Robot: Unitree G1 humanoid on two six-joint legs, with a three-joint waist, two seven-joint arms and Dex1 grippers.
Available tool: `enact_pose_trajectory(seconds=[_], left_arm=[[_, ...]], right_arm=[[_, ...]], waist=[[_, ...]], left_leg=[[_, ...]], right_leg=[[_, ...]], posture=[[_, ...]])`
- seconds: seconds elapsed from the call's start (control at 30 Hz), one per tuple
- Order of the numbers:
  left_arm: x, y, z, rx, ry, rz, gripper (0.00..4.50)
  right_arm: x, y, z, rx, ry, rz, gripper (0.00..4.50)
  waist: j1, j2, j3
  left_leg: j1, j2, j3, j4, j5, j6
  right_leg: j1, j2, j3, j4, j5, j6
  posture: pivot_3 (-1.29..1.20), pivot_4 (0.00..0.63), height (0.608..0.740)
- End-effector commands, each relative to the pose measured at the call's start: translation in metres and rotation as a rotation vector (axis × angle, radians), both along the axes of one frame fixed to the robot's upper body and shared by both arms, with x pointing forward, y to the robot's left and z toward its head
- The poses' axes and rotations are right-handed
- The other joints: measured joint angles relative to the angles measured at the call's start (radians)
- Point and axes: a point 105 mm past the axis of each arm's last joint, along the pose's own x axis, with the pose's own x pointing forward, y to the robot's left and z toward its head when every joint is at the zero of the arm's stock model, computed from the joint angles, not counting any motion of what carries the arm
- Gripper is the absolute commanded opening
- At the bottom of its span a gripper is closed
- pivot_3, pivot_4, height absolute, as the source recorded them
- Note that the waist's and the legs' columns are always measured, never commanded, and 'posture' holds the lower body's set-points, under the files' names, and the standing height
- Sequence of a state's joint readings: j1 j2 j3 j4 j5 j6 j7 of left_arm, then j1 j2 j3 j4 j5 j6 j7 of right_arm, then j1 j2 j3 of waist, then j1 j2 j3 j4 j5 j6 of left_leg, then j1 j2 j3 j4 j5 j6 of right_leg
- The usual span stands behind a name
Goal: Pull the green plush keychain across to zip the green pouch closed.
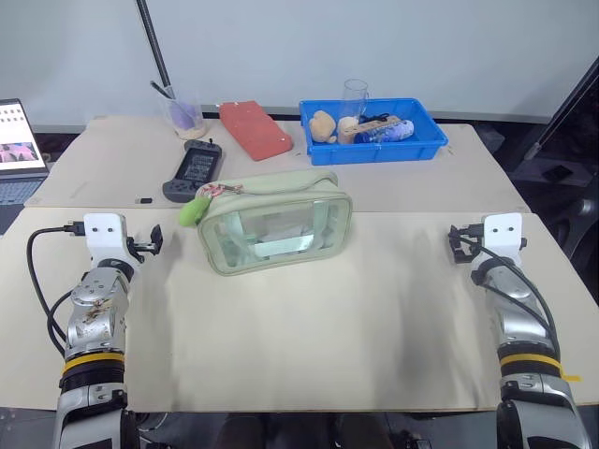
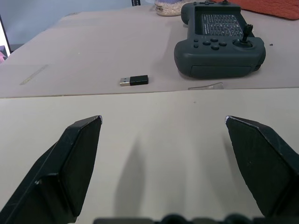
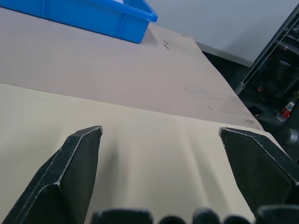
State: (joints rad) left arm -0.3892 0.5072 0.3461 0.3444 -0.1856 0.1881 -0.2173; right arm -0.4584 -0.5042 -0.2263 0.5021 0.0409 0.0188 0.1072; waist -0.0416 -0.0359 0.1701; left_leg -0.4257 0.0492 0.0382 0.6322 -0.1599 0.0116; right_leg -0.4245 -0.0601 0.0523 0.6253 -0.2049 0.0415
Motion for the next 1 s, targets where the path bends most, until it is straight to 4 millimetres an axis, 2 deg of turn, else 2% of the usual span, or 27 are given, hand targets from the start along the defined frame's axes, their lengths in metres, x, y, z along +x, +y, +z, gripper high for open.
enact_pose_trajectory(seconds=[0.03,0.1,0.17,0.23,0.27,0.33,0.37,0.43,0.47,0.53,0.63,0.73,0.87,1.0], left_arm=[[-0.003,0.006,0.016,0.026,-0.046,0.009,4.50],[-0.004,0.009,0.019,0.023,-0.058,0.010,4.50],[-0.006,0.012,0.038,0.046,-0.095,-0.033,4.50],[-0.006,0.007,0.081,0.082,-0.160,-0.149,4.50],[-0.006,0.004,0.094,0.105,-0.171,-0.194,4.50],[-0.009,-0.015,0.127,0.181,-0.174,-0.345,4.50],[-0.010,-0.022,0.136,0.203,-0.171,-0.394,4.50],[-0.016,-0.059,0.176,0.269,-0.195,-0.579,4.50],[-0.020,-0.072,0.188,0.290,-0.197,-0.643,4.50],[-0.029,-0.112,0.205,0.366,-0.180,-0.820,4.50],[-0.045,-0.167,0.205,0.496,-0.110,-1.048,4.50],[-0.056,-0.200,0.189,0.582,-0.032,-1.185,4.50],[-0.050,-0.211,0.156,0.795,0.050,-1.201,4.50],[-0.039,-0.215,0.137,0.890,0.057,-1.184,4.50]], right_arm=[[0.001,-0.005,0.018,-0.028,-0.050,-0.007,4.45],[0.001,-0.007,0.021,-0.018,-0.058,-0.010,4.45],[0.004,-0.004,0.034,-0.028,-0.075,0.029,4.45],[0.009,0.008,0.063,-0.059,-0.108,0.148,4.45],[0.010,0.013,0.073,-0.074,-0.116,0.195,4.45],[0.010,0.033,0.099,-0.092,-0.128,0.360,4.45],[0.009,0.040,0.107,-0.093,-0.128,0.416,4.45],[-0.002,0.071,0.133,-0.102,-0.124,0.641,4.45],[-0.008,0.081,0.141,-0.108,-0.116,0.720,4.45],[-0.023,0.107,0.160,-0.106,-0.104,0.888,4.45],[-0.044,0.137,0.176,-0.090,-0.074,1.080,4.45],[-0.059,0.158,0.179,-0.127,-0.046,1.181,4.45],[-0.074,0.174,0.180,-0.156,-0.034,1.245,4.45],[-0.085,0.182,0.180,-0.160,-0.023,1.273,4.45]], waist=[[0.000,0.000,0.000],[0.000,0.000,0.000],[-0.001,0.000,0.000],[-0.004,0.000,0.001],[-0.005,0.000,0.002],[-0.004,-0.001,0.002],[-0.003,-0.001,0.002],[0.000,-0.001,0.002],[0.003,-0.001,0.002],[0.008,-0.001,0.002],[0.013,-0.001,0.002],[0.020,-0.001,0.002],[0.020,-0.001,0.002],[0.025,-0.001,0.002]], left_leg=[[0.000,0.000,0.000,0.000,0.000,0.000],[0.000,0.000,0.000,0.000,0.000,0.000],[0.000,0.000,0.000,0.000,0.000,0.000],[-0.001,0.000,0.000,0.000,0.000,0.000],[-0.001,0.000,0.000,0.000,0.000,0.000],[-0.006,0.000,0.000,0.000,0.000,0.000],[-0.006,0.000,0.000,0.000,0.000,0.000],[-0.006,0.000,0.000,0.000,0.000,0.000],[-0.006,0.000,0.000,0.000,0.000,0.000],[-0.007,0.000,0.000,-0.001,0.000,0.000],[-0.009,0.000,0.000,0.000,0.000,0.000],[-0.011,0.000,0.000,0.000,0.000,0.000],[-0.013,0.000,0.000,0.000,0.000,0.000],[-0.013,0.001,0.000,0.001,0.000,0.000]], right_leg=[[0.000,0.000,0.000,0.000,0.000,0.000],[0.000,0.000,0.000,0.000,0.000,0.000],[0.000,0.000,0.000,0.000,0.000,0.000],[-0.001,0.000,0.000,0.000,0.000,0.000],[-0.002,0.000,0.000,0.001,0.000,0.000],[-0.007,0.000,0.000,0.002,0.000,0.000],[-0.008,0.000,0.000,0.002,0.000,0.000],[-0.007,0.000,0.000,0.001,0.000,0.000],[-0.007,0.000,0.000,0.001,-0.001,0.000],[-0.007,0.000,-0.001,0.000,-0.001,0.001],[-0.008,0.000,-0.001,0.000,-0.001,0.001],[-0.010,0.000,-0.001,0.000,-0.002,0.001],[-0.014,0.002,0.000,0.004,-0.003,-0.001],[-0.015,0.002,0.000,0.005,-0.003,-0.001]], posture=[[0.00,0.150,0.740],[0.00,0.150,0.740],[0.00,0.150,0.740],[0.00,0.150,0.740],[0.00,0.150,0.740],[0.00,0.150,0.740],[0.00,0.150,0.740],[0.00,0.150,0.740],[0.00,0.150,0.740],[0.00,0.150,0.740],[0.00,0.150,0.740],[0.00,0.150,0.740],[0.00,0.150,0.740],[0.00,0.150,0.740]])
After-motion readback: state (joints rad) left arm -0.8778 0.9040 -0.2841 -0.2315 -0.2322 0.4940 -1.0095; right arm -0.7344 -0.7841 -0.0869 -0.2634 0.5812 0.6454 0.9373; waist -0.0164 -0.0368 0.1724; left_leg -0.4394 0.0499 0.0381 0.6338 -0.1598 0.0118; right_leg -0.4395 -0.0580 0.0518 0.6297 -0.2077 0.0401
